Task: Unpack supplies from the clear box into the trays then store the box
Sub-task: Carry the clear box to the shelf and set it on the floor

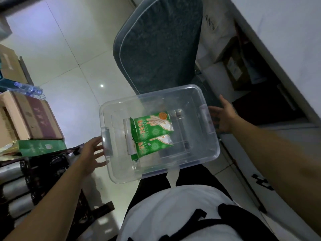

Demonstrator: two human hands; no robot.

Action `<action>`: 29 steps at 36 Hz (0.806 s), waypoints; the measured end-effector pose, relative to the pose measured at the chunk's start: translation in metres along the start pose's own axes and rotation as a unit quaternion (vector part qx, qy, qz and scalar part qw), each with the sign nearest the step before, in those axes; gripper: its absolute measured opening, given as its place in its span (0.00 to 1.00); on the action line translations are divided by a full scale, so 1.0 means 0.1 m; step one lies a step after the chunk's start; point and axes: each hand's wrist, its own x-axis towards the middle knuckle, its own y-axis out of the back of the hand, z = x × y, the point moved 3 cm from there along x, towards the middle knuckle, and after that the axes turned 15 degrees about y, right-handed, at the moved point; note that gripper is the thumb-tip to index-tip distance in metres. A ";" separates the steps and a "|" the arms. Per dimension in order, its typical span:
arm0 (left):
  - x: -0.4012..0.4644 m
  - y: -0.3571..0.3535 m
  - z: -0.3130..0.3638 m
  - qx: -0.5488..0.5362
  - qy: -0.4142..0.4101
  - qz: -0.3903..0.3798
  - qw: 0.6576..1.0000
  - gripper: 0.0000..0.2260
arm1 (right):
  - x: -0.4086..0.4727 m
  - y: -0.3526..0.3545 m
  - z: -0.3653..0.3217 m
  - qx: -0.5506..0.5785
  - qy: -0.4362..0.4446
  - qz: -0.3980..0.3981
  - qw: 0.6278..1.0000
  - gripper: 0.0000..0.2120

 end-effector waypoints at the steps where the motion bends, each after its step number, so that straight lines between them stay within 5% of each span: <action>1: 0.00 0.00 0.07 0.013 0.001 -0.005 1.000 0.19 | -0.10 0.06 0.04 0.011 0.003 0.012 1.000 0.41; 15: -0.11 -1.45 0.72 0.316 -0.040 -0.093 0.943 0.17 | -2.05 1.30 1.37 0.248 0.003 0.170 0.954 0.42; 24: -0.81 -2.81 0.04 0.461 -0.074 -0.161 0.870 0.11 | -3.60 2.00 2.39 0.346 0.088 0.271 0.894 0.43; 29: -1.38 -3.49 -0.62 0.560 -0.075 -0.203 0.800 0.11 | -4.57 2.27 3.22 0.437 0.128 0.310 0.835 0.42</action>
